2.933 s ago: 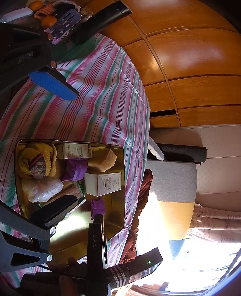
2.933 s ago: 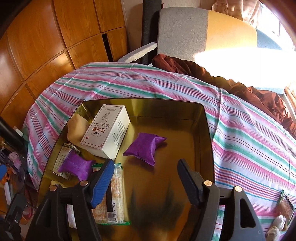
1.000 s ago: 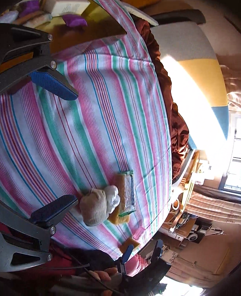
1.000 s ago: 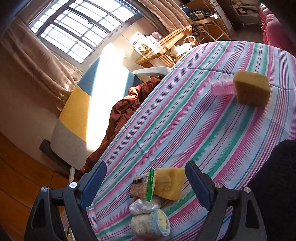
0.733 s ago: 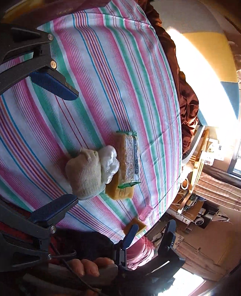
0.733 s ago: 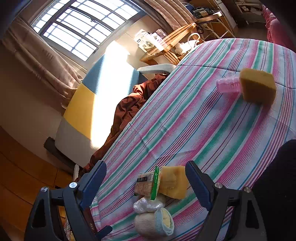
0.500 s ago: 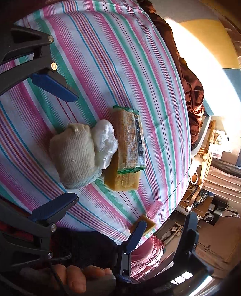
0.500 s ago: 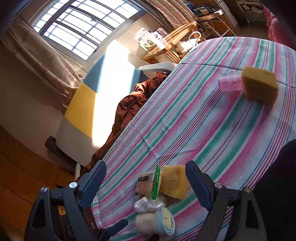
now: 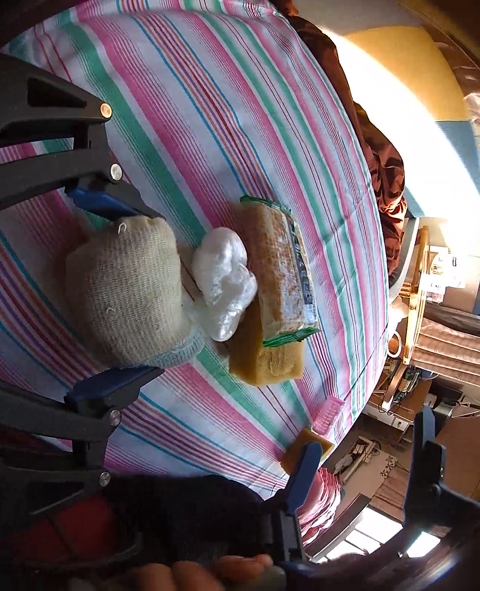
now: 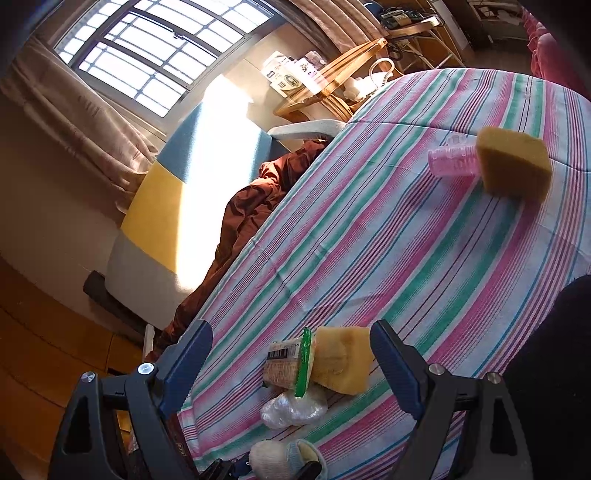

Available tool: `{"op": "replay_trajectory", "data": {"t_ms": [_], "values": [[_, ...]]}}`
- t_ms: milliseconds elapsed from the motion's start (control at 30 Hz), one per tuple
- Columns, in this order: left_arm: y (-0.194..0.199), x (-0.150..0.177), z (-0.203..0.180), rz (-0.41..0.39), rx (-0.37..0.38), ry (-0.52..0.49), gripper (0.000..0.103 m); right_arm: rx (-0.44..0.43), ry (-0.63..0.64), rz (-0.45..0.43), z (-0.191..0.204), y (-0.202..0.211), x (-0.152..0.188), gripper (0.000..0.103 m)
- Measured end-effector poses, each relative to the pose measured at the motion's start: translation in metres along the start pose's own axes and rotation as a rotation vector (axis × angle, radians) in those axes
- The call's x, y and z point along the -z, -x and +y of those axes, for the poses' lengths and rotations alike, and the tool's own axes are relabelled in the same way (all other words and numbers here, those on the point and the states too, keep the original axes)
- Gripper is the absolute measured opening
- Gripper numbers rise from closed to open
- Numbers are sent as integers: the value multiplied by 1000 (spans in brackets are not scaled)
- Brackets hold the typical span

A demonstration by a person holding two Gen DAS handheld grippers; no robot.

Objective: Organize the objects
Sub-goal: 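Grasp the beige knit roll with the left gripper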

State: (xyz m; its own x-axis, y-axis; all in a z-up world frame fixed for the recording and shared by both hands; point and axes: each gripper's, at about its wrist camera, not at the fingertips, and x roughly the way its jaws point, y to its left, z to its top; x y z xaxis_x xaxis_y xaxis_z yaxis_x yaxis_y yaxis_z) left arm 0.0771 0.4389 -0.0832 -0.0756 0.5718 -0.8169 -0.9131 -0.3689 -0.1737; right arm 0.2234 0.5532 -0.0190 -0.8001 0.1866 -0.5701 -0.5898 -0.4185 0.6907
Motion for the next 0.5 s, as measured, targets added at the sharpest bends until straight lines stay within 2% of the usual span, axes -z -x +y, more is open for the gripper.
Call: {"op": "replay_trajectory", "data": {"t_ms": [133,233,300,500], "values": [[28,33,25,-32,9,8,71,21,-2,15,-1,-3,0,89],[49,61,50,-59,8,57,70,35,-4,16,-1,-3,0,89],[58,73,60,-85,-16,79,70,51,-5,17,-1,-4,0,89],[57,79,61,-111,-47,98,70,84,8,49,0,-8,1,89]]}}
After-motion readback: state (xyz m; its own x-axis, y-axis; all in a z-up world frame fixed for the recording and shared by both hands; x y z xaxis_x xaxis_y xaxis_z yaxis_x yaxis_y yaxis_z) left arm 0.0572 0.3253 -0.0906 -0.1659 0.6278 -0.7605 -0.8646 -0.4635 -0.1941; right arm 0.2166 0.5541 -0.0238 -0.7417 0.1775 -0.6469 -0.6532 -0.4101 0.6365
